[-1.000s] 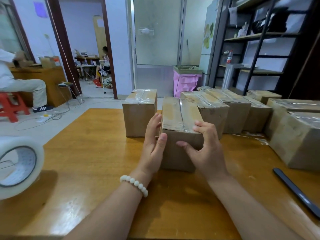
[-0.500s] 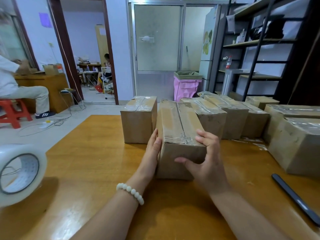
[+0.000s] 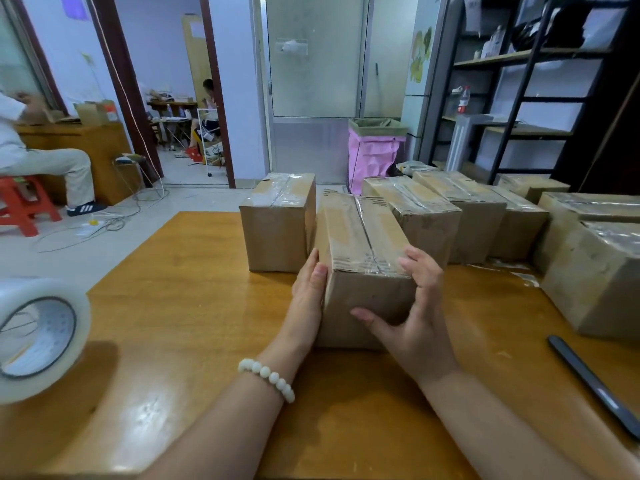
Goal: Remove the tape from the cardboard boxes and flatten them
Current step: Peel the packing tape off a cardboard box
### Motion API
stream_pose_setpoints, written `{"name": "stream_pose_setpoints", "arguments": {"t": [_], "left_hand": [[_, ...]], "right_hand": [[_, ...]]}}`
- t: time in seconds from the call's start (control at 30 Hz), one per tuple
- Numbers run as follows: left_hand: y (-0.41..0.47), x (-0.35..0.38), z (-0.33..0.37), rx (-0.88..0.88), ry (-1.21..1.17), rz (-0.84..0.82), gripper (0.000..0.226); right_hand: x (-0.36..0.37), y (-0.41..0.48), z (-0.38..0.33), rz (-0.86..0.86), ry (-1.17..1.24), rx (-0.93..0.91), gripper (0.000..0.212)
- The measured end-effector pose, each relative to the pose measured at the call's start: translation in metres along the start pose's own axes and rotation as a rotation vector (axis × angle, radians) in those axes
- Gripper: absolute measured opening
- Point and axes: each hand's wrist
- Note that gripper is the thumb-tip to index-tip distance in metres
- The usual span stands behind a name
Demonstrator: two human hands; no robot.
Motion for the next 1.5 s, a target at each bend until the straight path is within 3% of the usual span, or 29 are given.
{"name": "stream_pose_setpoints", "arguments": {"t": [0.17,0.3,0.43,0.63,0.7,0.77,0.83,0.87,0.97,1.13,1.23,1.4,1.5], "left_hand": [[-0.002,0.001,0.000,0.027,0.020,0.005,0.101],[-0.013,0.001,0.006,0.135,0.081,-0.036,0.082],[-0.023,0.002,0.010,0.222,0.224,-0.053,0.092],[-0.022,-0.004,0.008,0.418,0.320,0.098,0.084],[-0.024,-0.006,0.009,0.391,0.169,0.143,0.084],[-0.027,-0.006,0.017,0.279,-0.014,0.152,0.099],[-0.025,-0.005,0.024,0.078,-0.252,0.051,0.128],[-0.025,-0.005,0.025,-0.039,-0.381,-0.029,0.130],[-0.026,-0.006,0.025,-0.283,-0.549,-0.242,0.088],[-0.024,-0.009,0.023,-0.199,-0.422,-0.235,0.097],[-0.021,-0.007,0.022,-0.074,-0.350,-0.203,0.085],[-0.018,-0.011,0.023,-0.014,-0.263,-0.207,0.103],[-0.018,-0.010,0.020,-0.011,-0.215,-0.154,0.095]], "right_hand": [[-0.003,0.004,-0.004,0.034,0.005,0.015,0.062],[-0.004,0.006,-0.010,0.084,0.033,0.095,0.059],[-0.005,0.005,-0.010,0.114,0.063,0.145,0.058],[-0.007,0.003,-0.003,0.141,0.155,0.238,0.062],[-0.008,0.003,-0.001,0.165,0.228,0.326,0.069],[-0.010,0.002,-0.001,0.190,0.277,0.379,0.068],[-0.010,0.003,-0.002,0.199,0.305,0.387,0.062],[-0.010,0.004,-0.002,0.198,0.315,0.391,0.058],[-0.013,0.004,-0.001,0.171,0.343,0.422,0.055],[-0.022,0.004,-0.001,0.037,0.264,0.569,0.078],[-0.022,0.005,-0.007,-0.013,0.242,0.587,0.091],[-0.016,0.005,-0.010,-0.058,0.258,0.582,0.060],[-0.017,0.004,-0.007,-0.077,0.235,0.579,0.054]]}}
Point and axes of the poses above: each hand's wrist, its own y-axis towards the middle knuckle, its own x-axis out of the palm, z = x × y, and after that the axes turned 6 degrees about -x, right-handed
